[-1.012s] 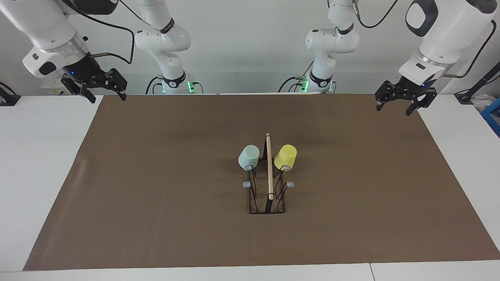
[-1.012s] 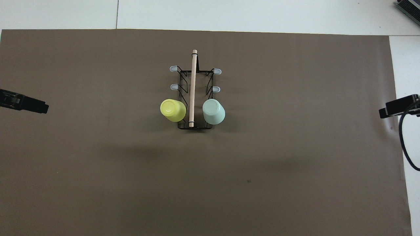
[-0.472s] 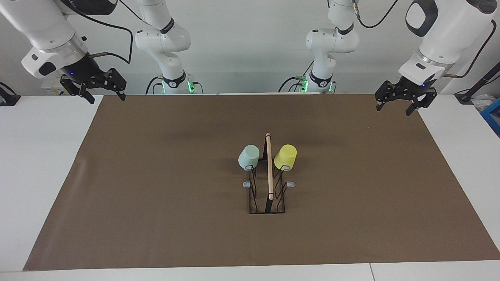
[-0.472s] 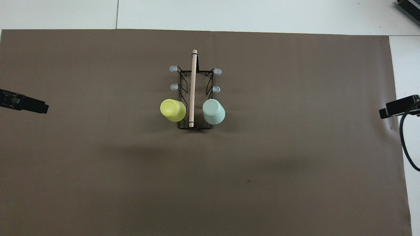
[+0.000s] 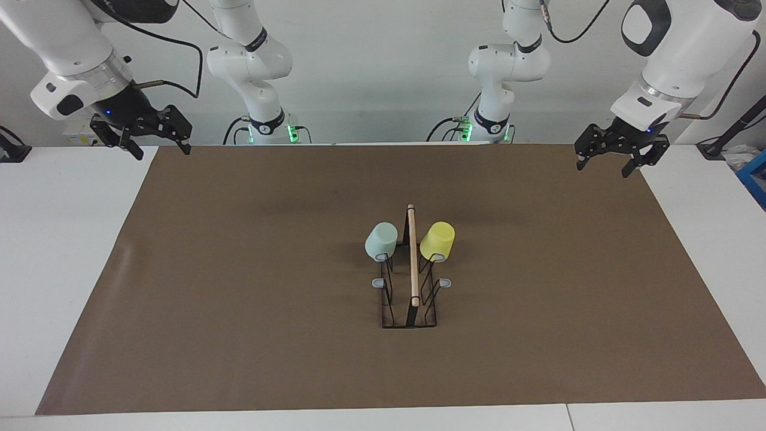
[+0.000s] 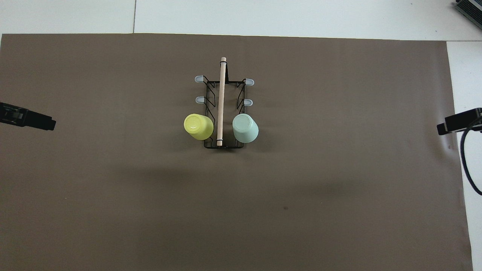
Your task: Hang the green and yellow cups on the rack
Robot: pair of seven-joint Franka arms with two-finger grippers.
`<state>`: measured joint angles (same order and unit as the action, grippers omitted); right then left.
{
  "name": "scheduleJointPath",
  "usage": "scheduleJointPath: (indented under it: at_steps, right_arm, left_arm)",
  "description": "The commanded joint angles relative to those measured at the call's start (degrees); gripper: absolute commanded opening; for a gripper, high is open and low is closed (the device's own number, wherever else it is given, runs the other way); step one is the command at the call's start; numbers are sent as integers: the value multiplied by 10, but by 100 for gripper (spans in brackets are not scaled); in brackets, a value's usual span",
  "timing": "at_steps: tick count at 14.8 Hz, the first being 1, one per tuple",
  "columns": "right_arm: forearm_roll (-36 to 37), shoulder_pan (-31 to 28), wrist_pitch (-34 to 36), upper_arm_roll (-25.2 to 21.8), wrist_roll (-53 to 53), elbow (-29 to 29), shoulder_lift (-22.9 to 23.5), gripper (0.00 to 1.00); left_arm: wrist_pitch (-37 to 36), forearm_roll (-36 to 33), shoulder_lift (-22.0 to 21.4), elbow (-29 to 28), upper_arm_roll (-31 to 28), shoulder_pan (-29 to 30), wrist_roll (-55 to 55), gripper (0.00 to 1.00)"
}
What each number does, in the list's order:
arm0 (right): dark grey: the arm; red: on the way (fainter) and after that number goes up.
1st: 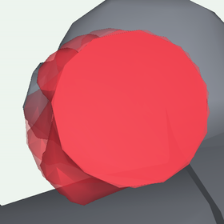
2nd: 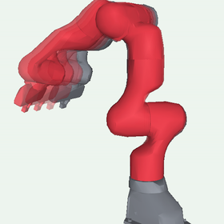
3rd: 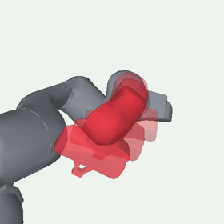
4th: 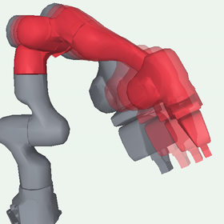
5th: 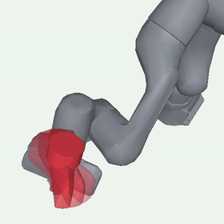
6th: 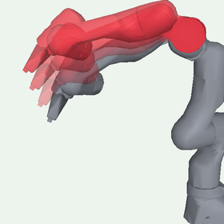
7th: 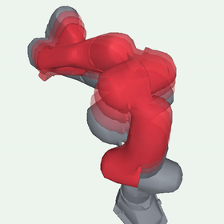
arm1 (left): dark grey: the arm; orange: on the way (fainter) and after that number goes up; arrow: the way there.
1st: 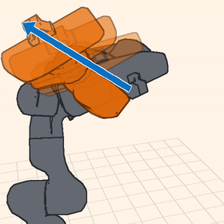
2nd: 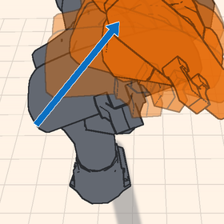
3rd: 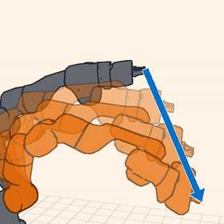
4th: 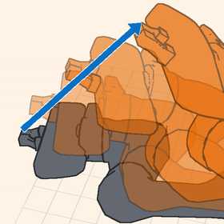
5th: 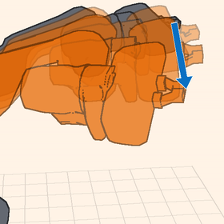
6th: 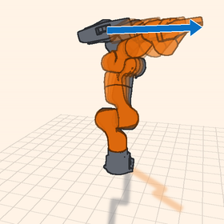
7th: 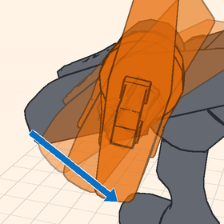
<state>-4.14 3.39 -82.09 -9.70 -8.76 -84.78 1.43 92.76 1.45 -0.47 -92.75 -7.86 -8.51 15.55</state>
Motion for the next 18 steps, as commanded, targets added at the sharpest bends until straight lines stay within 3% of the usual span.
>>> scheduleJointPath:
  at_steps: [1,5,13,18]
  right_arm:
    - [21,2,-3,8,-13,12,6,100]
    - [28,6,-3,11,-13,13,7,100]
    - [60,27,-3,71,-12,15,6,100]
    - [48,21,-4,65,-16,13,4,100]
  left_arm:
    - [3,-8,-17,-20,6,4,-7,100]
    - [4,-8,-17,-20,6,3,-7,100]
    - [4,-8,-17,-20,6,3,-7,100]
    - [4,-8,-17,-20,6,3,-7,100]
